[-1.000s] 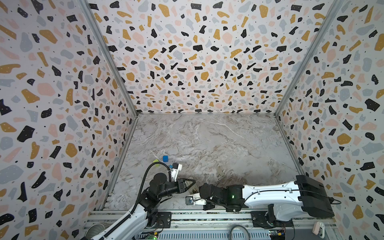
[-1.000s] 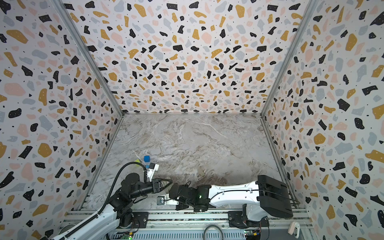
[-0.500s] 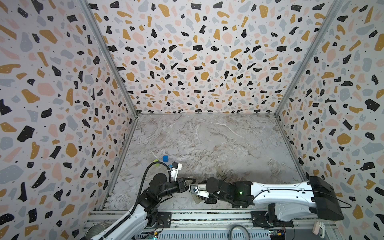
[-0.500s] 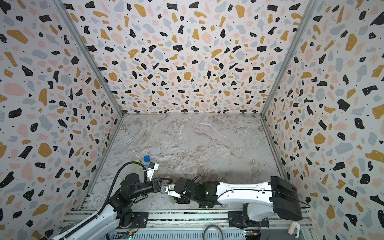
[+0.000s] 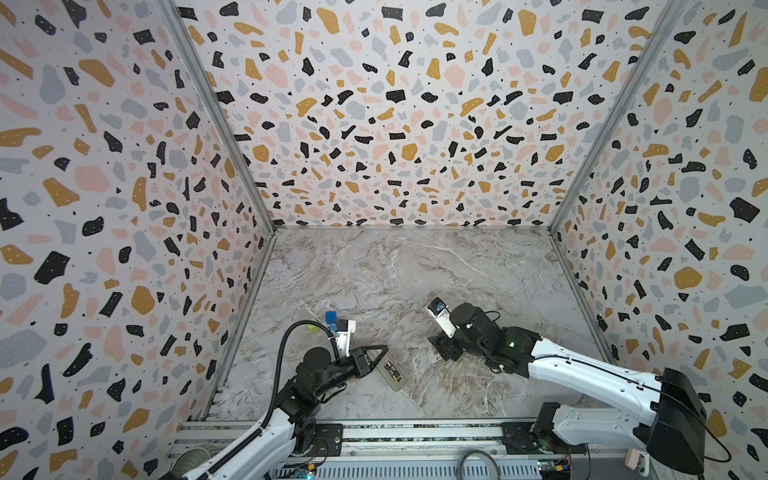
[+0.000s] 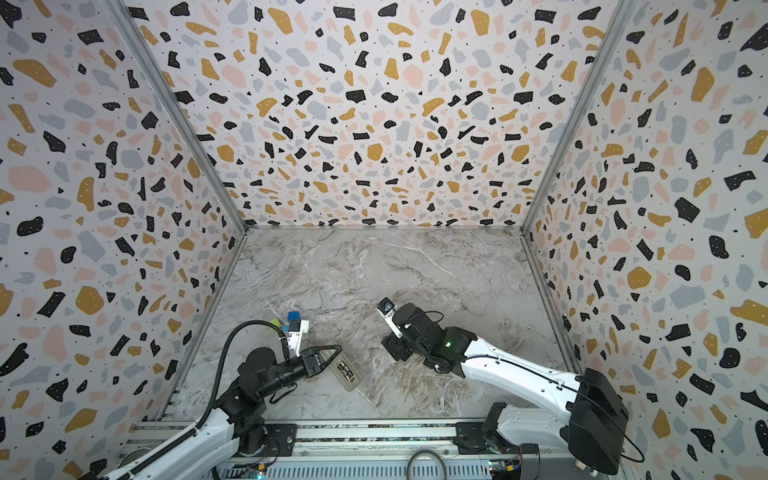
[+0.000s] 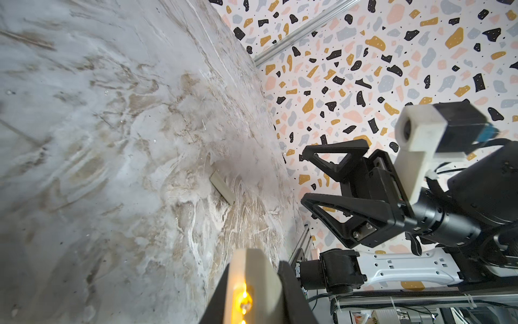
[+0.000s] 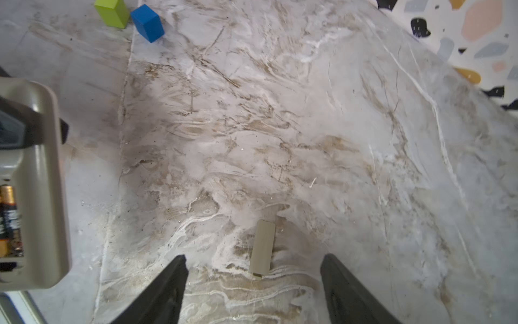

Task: Load the batteries into the remote control
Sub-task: 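Lift the right gripper and move it over the beige battery cover, then lower the right gripper and close it on the battery cover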

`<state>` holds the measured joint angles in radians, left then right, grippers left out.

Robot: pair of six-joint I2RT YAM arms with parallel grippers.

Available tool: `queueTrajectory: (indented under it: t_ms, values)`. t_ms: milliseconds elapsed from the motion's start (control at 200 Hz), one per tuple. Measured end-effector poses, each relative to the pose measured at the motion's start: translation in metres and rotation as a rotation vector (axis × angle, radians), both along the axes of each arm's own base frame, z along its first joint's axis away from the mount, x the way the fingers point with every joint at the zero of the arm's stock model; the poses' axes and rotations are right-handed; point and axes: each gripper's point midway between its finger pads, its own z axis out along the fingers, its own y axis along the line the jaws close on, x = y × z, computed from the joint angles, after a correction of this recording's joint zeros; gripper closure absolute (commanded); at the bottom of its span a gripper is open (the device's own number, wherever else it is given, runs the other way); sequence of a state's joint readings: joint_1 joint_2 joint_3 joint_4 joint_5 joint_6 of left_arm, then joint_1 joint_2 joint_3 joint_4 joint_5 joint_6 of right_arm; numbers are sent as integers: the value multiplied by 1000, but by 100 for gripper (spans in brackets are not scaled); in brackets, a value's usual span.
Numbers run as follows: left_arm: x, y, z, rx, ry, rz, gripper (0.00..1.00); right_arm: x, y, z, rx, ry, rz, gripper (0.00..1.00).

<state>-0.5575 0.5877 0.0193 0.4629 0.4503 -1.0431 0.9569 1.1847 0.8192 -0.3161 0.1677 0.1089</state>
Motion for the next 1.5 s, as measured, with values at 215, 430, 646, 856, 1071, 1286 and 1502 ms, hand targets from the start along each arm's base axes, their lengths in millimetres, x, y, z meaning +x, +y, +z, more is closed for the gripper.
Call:
queueTrajectory:
  t_ms: [215, 430, 646, 856, 1071, 1286, 1502]
  values:
    - [6, 2, 2, 3, -19, 29, 100, 10, -15, -27, -33, 104, -90, 14]
    - [10, 3, 0, 15, -26, 47, 100, 14, -28, -61, -83, 195, -133, 17]
    - [13, 5, -1, 24, -37, 62, 100, 12, -31, -83, -112, 263, -142, 21]
    - [14, 5, -3, 34, -37, 67, 100, 10, -30, -105, -152, 314, -137, 24]
    - [15, 5, -2, 32, -41, 67, 100, 9, -28, -119, -169, 341, -134, 32]
    - [15, 5, -2, 32, -41, 67, 100, 10, -27, -126, -169, 353, -134, 38]
    - [16, 4, -3, 34, -38, 68, 100, 11, -25, -132, -172, 363, -130, 44]
